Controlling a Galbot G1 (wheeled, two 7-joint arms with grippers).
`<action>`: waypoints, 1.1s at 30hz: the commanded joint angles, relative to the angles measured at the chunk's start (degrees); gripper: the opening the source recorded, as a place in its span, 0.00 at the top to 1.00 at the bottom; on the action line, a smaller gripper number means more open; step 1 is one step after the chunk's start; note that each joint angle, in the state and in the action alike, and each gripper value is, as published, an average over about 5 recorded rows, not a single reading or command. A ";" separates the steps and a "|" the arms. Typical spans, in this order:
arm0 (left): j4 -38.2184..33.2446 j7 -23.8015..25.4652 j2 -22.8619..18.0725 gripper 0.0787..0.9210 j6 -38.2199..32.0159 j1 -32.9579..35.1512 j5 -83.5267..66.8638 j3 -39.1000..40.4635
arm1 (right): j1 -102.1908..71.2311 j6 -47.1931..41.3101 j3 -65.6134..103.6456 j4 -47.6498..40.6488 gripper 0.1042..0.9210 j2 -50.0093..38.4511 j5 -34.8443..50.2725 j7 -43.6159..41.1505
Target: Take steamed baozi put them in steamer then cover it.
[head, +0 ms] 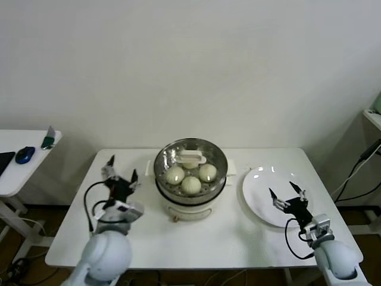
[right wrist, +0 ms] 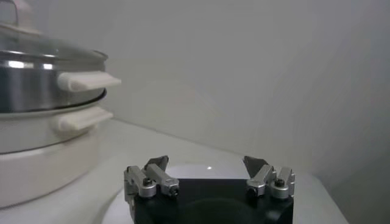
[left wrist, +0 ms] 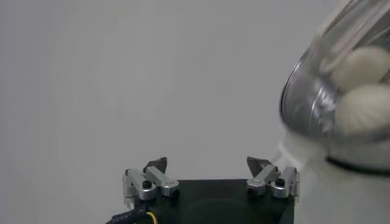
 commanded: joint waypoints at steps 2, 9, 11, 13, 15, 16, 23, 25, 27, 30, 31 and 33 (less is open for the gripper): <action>2.58 -6.99 -7.07 0.12 -40.98 16.26 -34.54 -22.35 | -1.42 1.42 -0.34 2.31 0.12 0.53 2.56 0.35; 6.85 -4.88 -9.84 0.12 -44.51 17.65 -37.71 -23.33 | -2.74 2.81 0.07 3.17 0.12 1.56 1.94 -0.51; 7.50 -4.41 -10.11 0.12 -44.95 17.90 -38.02 -23.38 | -3.17 3.44 0.26 3.34 0.12 1.94 1.90 -0.88; 7.96 -4.14 -10.28 0.12 -45.10 18.13 -38.05 -23.31 | -3.52 3.79 0.38 3.52 0.12 2.35 1.84 -1.06; 8.27 -4.01 -10.38 0.12 -45.06 18.24 -37.97 -23.13 | -3.71 3.95 0.43 3.62 0.12 2.68 1.79 -1.16; 8.36 -3.95 -10.42 0.12 -45.00 18.25 -37.88 -23.02 | -3.77 4.03 0.43 3.62 0.12 2.80 1.72 -1.19; 8.59 -3.69 -10.36 0.12 -44.61 17.70 -36.98 -22.41 | -3.70 4.26 0.25 3.59 0.12 3.18 1.30 -1.22; 8.79 -3.61 -10.32 0.12 -44.60 17.49 -36.77 -22.22 | -3.64 4.27 0.18 3.53 0.12 3.28 1.12 -1.23; 9.05 -3.46 -10.29 0.12 -44.61 17.32 -36.57 -21.99 | -3.57 4.28 0.09 3.49 0.12 3.42 0.89 -1.23; 9.35 -3.21 -10.22 0.12 -44.49 17.11 -36.34 -21.74 | -3.52 4.29 -0.06 3.53 0.12 3.60 0.68 -1.22; 9.42 -3.09 -10.20 0.12 -44.47 17.06 -36.27 -21.69 | -3.51 4.30 -0.09 3.56 0.12 3.63 0.62 -1.23; 9.50 -2.99 -10.17 0.12 -44.46 17.01 -36.20 -21.63 | -3.52 4.32 -0.11 3.58 0.12 3.66 0.57 -1.23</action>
